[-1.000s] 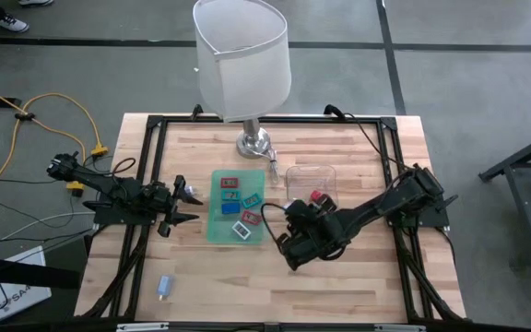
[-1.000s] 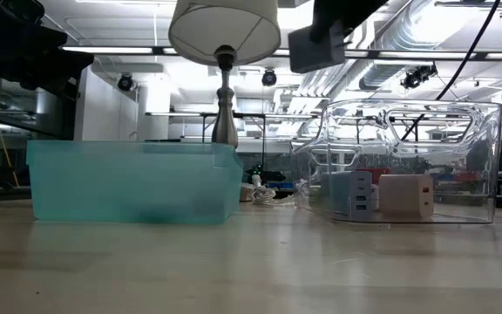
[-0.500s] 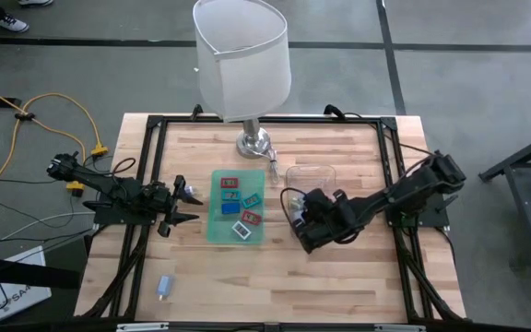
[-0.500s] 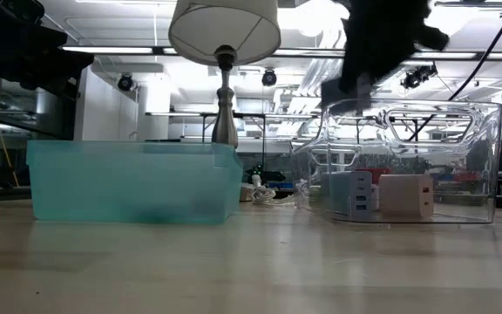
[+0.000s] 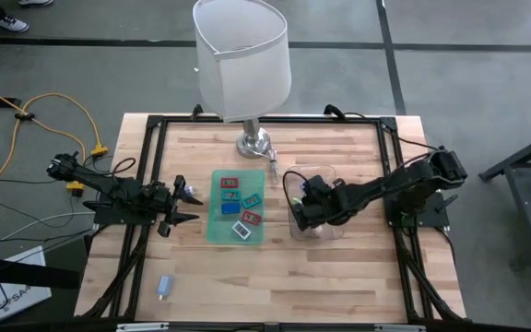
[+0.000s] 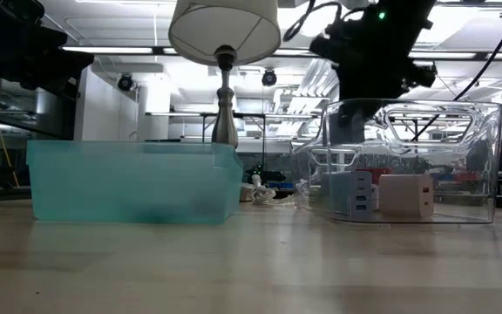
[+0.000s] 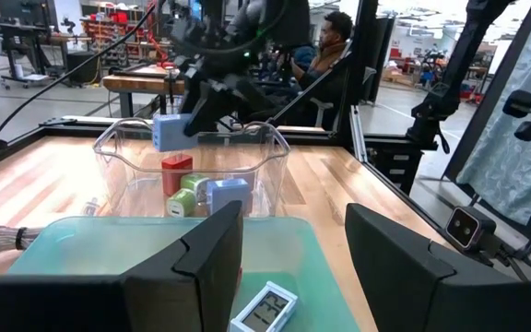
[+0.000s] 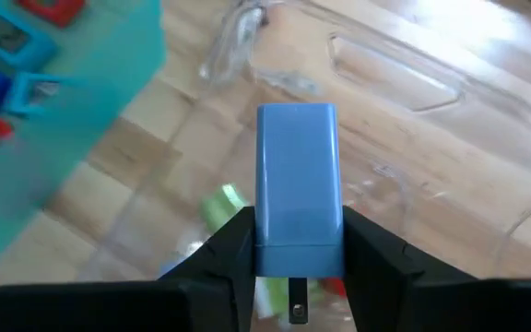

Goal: Pick & Place Office items
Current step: Put the right violet charger adapter into the transparent bin, then put the purple charger adapter into the transparent bin

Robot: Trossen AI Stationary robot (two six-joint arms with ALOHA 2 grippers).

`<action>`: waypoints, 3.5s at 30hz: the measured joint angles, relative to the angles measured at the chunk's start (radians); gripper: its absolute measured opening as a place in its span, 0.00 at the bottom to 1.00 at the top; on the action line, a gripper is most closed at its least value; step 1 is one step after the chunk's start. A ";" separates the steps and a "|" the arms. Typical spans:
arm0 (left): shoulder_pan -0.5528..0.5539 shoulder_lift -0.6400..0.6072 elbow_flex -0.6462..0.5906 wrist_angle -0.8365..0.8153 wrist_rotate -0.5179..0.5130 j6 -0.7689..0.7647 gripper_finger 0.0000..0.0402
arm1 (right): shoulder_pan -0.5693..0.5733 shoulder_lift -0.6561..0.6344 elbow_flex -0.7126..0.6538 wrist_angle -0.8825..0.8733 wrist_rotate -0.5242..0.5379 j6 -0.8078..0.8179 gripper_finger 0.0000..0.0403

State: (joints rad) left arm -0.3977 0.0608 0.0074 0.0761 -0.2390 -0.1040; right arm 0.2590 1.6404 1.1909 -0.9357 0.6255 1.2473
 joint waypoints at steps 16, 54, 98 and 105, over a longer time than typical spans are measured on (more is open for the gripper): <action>0.000 0.000 0.000 0.000 0.000 0.000 0.46 | -0.079 0.123 -0.002 0.113 -0.001 -0.071 0.30; 0.000 0.003 0.000 0.000 0.000 0.000 0.46 | -0.137 0.195 -0.001 0.177 -0.077 -0.093 0.34; 0.000 0.006 0.000 0.000 0.000 0.000 0.46 | 0.113 -0.133 0.000 0.313 -0.362 -0.683 0.34; 0.000 0.006 0.000 0.000 0.000 0.000 0.46 | 0.169 -0.133 -0.001 0.523 -0.440 -1.029 0.34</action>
State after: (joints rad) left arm -0.3979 0.0666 0.0074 0.0763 -0.2390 -0.1040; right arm 0.4276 1.5074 1.1900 -0.4130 0.1859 0.2185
